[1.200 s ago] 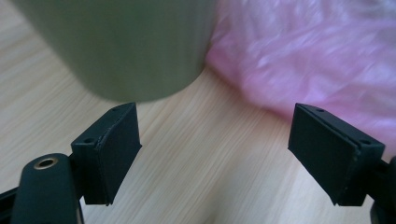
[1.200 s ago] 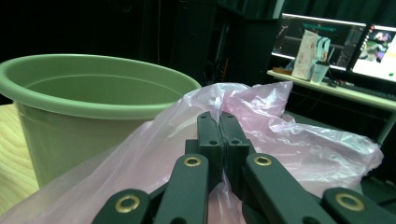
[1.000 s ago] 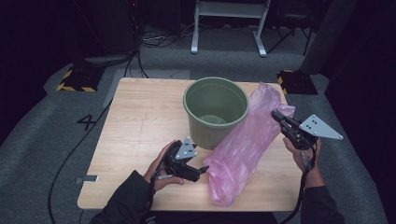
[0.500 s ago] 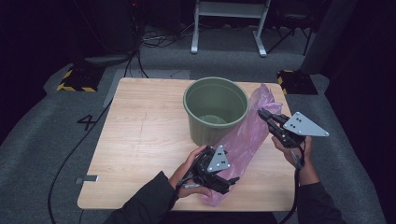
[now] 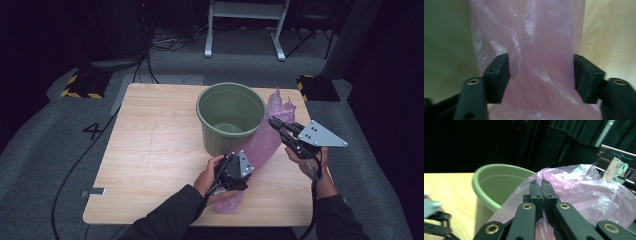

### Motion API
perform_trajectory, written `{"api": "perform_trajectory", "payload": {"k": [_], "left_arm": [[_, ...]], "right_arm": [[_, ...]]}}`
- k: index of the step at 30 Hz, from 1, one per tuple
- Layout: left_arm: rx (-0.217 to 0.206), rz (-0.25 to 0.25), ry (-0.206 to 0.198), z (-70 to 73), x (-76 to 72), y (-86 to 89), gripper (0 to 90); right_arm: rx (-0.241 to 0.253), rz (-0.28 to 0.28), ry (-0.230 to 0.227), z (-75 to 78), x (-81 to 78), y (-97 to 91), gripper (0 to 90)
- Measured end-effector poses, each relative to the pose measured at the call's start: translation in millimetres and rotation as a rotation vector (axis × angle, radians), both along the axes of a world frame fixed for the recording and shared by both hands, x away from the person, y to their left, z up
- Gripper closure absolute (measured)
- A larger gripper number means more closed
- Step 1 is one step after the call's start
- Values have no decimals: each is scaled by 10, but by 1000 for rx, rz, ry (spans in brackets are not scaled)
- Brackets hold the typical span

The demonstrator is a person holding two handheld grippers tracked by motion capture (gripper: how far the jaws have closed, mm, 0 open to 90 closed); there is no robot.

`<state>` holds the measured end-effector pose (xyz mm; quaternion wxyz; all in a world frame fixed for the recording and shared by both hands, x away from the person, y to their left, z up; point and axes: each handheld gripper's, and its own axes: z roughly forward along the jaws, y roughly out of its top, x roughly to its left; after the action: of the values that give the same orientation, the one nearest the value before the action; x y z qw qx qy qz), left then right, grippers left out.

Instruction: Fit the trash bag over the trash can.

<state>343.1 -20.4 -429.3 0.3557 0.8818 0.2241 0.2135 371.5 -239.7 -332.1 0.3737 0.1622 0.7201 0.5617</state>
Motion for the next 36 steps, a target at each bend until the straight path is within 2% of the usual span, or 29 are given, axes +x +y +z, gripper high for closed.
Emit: {"api": "perform_trajectory", "payload": {"k": [1, 4, 5, 6, 7, 8, 9, 10, 11, 12, 14, 15, 16, 18, 19, 21, 24, 27, 28, 30, 31, 34, 35, 36], "left_arm": [[-7, -21, 3, -2, 19, 39, 472], [-30, -53, -24, 9, 16, 128, 651], [-30, -53, -24, 9, 16, 128, 704], [-43, -59, -33, 19, 12, 170, 770], [-62, -71, -45, 38, 6, 233, 806], [-62, -71, -45, 38, 6, 233, 836], [-82, -77, -49, 55, 1, 275, 836], [-106, -80, -62, 80, -12, 331, 878], [-106, -80, -62, 80, -12, 331, 884], [-138, -84, -64, 110, -19, 387, 889], [-160, -79, -70, 136, -25, 439, 893], [-160, -79, -70, 136, -25, 439, 894], [-183, -77, -75, 157, -26, 489, 895], [-195, -73, -78, 170, -25, 533, 896], [-195, -73, -78, 170, -25, 533, 896], [-226, -55, -77, 188, -20, 601, 896], [-237, -47, -74, 199, -6, 656, 897], [-239, -31, -72, 199, -1, 688, 897], [-246, -15, -69, 190, 1, 714, 897], [-241, -9, -74, 186, -2, 725, 897], [-248, -5, -69, 179, 2, 763, 897], [-256, 6, -78, 177, 7, 809, 897], [-256, 6, -78, 177, 7, 809, 897], [-268, 8, -77, 182, 4, 840, 897]], "right_arm": [[-1, 9, -5, 10, -19, 12, 899], [-4, 39, -21, 46, -88, 58, 898], [-4, 39, -21, 46, -88, 58, 898], [-3, 65, -35, 78, -144, 102, 892], [-6, 77, -41, 92, -165, 123, 888], [-6, 77, -41, 92, -165, 123, 888], [-5, 84, -44, 102, -180, 141, 880], [-11, 105, -56, 132, -223, 196, 800], [-11, 105, -56, 132, -223, 196, 800], [-23, 106, -72, 153, -257, 248, 722], [-25, 99, -89, 166, -281, 279, 614], [-25, 99, -89, 166, -281, 279, 614], [-23, 99, -92, 178, -297, 292, 499], [-25, 108, -89, 187, -311, 293, 434], [-25, 108, -89, 187, -311, 293, 434], [-38, 90, -112, 203, -338, 278, 383], [-10, 91, -114, 226, -385, 223, 314], [5, 89, -96, 235, -415, 192, 272], [22, 101, -70, 246, -445, 162, 248], [19, 99, -73, 252, -460, 149, 247], [3, 60, -108, 265, -530, 106, 241], [-11, 17, -120, 243, -586, 46, 240], [-11, 17, -120, 243, -586, 46, 240], [-14, -7, -90, 180, -561, -3, 244]]}}
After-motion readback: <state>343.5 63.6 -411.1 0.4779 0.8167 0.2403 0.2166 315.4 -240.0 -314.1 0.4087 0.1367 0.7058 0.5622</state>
